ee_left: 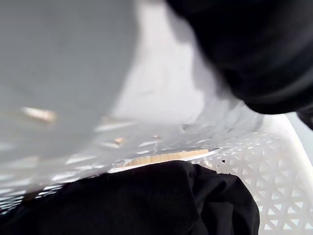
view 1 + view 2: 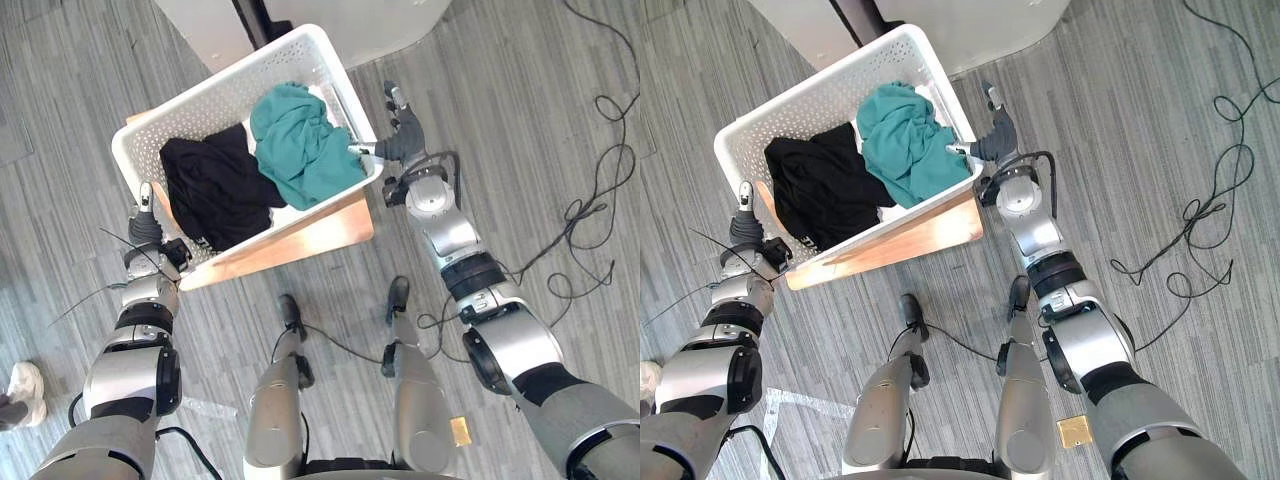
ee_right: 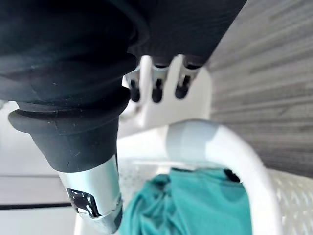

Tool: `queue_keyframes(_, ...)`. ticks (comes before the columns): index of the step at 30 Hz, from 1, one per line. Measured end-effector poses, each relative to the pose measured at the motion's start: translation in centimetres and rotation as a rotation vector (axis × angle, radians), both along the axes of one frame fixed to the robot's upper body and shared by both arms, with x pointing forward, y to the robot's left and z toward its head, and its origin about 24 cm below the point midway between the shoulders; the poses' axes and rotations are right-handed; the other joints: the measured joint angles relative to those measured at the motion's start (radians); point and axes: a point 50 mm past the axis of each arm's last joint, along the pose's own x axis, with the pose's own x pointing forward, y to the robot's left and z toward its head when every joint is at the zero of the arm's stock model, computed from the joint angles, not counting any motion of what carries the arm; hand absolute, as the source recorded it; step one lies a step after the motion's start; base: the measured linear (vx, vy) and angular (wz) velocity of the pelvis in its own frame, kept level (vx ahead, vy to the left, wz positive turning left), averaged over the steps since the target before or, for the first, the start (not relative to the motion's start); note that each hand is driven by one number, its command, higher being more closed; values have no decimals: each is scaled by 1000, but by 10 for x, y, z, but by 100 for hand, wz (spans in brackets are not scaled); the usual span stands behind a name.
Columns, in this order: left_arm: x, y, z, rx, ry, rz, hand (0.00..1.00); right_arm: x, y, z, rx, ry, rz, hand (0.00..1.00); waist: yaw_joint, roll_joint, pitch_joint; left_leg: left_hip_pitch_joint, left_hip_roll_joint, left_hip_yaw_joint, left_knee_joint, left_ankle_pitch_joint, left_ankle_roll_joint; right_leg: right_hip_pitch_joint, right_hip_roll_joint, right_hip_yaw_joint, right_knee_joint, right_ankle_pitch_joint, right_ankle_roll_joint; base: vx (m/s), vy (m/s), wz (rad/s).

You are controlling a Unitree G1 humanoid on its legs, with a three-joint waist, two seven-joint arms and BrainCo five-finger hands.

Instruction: Pick up the laundry basket with both hands and put the clothes into the washing machine.

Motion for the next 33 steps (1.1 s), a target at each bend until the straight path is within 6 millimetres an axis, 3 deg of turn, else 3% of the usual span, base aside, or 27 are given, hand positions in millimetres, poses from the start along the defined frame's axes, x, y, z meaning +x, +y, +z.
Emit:
queue_keyframes(14, 10, -8, 24, 50, -91, -28, 0, 12, -3, 3, 9, 60, -44, 0, 25, 3, -2, -41, 3, -38, -48, 44, -3, -38, 7, -35, 0, 3, -2, -10, -8, 6)
queue_keyframes(21, 19, -16, 45, 83, -144, -67, 0, 15, -8, 21, 15, 27, -61, 0, 27, 7, -4, -87, -1, -58, -50, 57, -5, -72, -1, -52, 2, 6, -1, -46, -8, 9)
queue_keyframes(27, 24, -23, 54, 132, -146, -100, 0, 16, -14, 23, 66, 33, -58, 0, 28, 7, -4, -94, -14, -52, -52, 63, 0, -92, -14, -41, 17, 10, 4, -40, -4, 0)
queue_keyframes(28, 25, -24, 56, 148, -138, -106, 100, 16, -15, 21, 89, 41, -51, 0, 28, 7, -4, -93, -17, -50, -52, 63, 0, -92, -17, -39, 18, 11, 5, 0, 0, 0)
queue_keyframes(29, 26, -25, 56, 155, -133, -110, 100, 16, -16, 21, 98, 43, -52, 100, 28, 7, -4, -93, -18, -50, -52, 63, 0, -92, -18, -39, 19, 11, 5, 0, 0, 0)
queue_keyframes(33, 30, -28, 61, 206, -80, -121, 100, 17, -21, 17, 102, 57, -62, 100, 25, 7, -4, -84, -24, -47, -51, 64, 1, -91, -25, -35, 33, 11, 5, 0, 0, 0)
